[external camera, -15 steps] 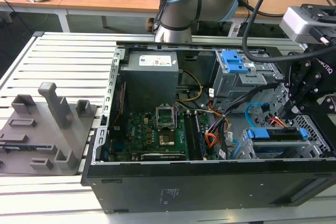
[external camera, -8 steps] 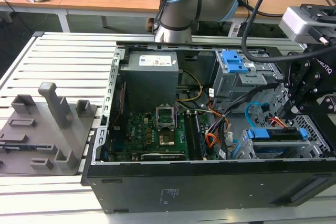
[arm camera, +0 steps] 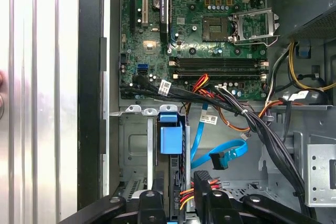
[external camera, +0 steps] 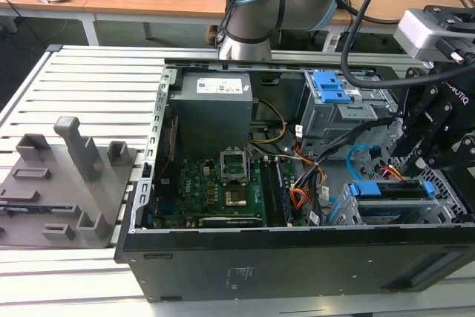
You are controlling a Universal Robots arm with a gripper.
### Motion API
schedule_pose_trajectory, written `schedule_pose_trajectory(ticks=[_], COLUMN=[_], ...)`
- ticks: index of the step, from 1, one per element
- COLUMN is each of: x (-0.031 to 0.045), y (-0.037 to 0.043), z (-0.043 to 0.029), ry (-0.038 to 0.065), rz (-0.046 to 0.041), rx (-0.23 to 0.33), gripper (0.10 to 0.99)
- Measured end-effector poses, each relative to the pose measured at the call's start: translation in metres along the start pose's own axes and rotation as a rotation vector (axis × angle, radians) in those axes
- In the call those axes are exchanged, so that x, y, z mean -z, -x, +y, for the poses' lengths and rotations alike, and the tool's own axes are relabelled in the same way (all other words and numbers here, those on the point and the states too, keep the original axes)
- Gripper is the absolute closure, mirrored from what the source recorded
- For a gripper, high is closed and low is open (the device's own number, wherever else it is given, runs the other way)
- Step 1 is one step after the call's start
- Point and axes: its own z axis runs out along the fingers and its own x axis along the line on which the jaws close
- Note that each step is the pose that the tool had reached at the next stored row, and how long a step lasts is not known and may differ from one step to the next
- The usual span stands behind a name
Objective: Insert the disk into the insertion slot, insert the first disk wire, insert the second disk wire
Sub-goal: 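Insert the second disk wire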
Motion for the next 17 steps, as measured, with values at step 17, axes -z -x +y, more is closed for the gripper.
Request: schedule_pose_trajectory(ticks=[17], x=[-0.0019], y=[0.0316], z=[0.0021], ry=[-0.001], rz=[0.0054], rx=[0.076], gripper=[0.725])
